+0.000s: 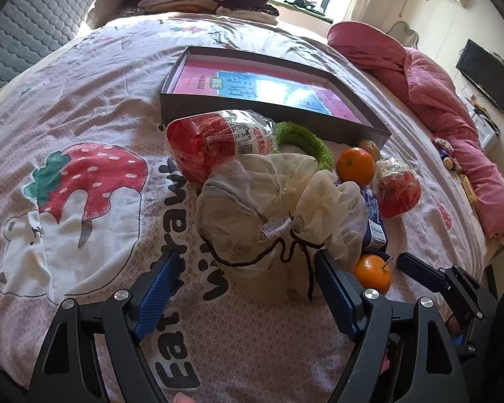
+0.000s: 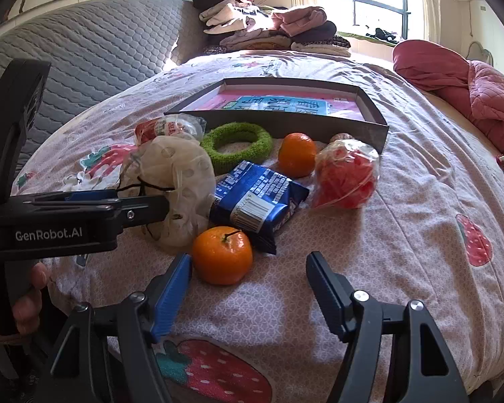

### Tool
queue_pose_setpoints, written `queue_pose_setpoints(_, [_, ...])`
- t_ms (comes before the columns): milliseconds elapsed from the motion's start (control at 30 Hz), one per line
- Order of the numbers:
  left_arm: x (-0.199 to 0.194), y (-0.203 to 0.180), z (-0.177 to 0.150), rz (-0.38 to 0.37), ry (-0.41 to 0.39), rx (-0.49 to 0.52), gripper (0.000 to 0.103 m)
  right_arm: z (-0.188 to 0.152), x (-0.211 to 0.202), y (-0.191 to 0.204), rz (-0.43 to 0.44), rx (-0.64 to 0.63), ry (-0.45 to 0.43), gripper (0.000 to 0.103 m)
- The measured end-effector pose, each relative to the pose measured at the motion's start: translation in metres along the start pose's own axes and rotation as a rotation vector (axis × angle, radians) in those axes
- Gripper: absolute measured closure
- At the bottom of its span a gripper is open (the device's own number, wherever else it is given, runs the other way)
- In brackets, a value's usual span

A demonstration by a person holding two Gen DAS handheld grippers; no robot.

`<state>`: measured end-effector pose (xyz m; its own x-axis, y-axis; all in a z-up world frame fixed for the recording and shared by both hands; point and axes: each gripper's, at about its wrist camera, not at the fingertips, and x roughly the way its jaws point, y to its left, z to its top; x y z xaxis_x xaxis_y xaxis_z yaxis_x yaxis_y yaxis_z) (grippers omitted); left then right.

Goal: Organize objects
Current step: 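Move the left gripper onto the cream drawstring mesh bag and close it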

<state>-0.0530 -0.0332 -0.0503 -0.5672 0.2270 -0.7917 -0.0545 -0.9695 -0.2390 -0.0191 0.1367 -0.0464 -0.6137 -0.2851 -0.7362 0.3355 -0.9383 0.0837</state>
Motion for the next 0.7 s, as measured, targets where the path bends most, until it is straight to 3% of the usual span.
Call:
queue_pose_setpoints(100, [0.005, 0.001, 0.002, -0.019, 0.004, -0.007, 0.022, 0.001, 0.003, 0.0, 0.01, 0.007, -0.005, 0.039])
queue_pose_setpoints(367, [0.016, 0.003, 0.007, -0.046, -0.005, -0.013, 0.039, 0.002, 0.007, 0.004, 0.032, 0.009, -0.008, 0.047])
queue_pose_setpoints(533, [0.017, 0.0, 0.007, -0.065, -0.009, -0.002, 0.07, 0.002, 0.008, 0.002, 0.049, 0.013, -0.012, 0.054])
queue_pose_setpoints(633, [0.016, -0.003, 0.005, -0.063, -0.011, 0.016, 0.084, 0.001, 0.007, 0.003, 0.058, 0.007, -0.013, 0.058])
queue_pose_setpoints(700, [0.014, -0.003, 0.004, -0.065, -0.017, 0.018, 0.088, 0.001, 0.006, 0.002, 0.062, 0.004, -0.014, 0.059])
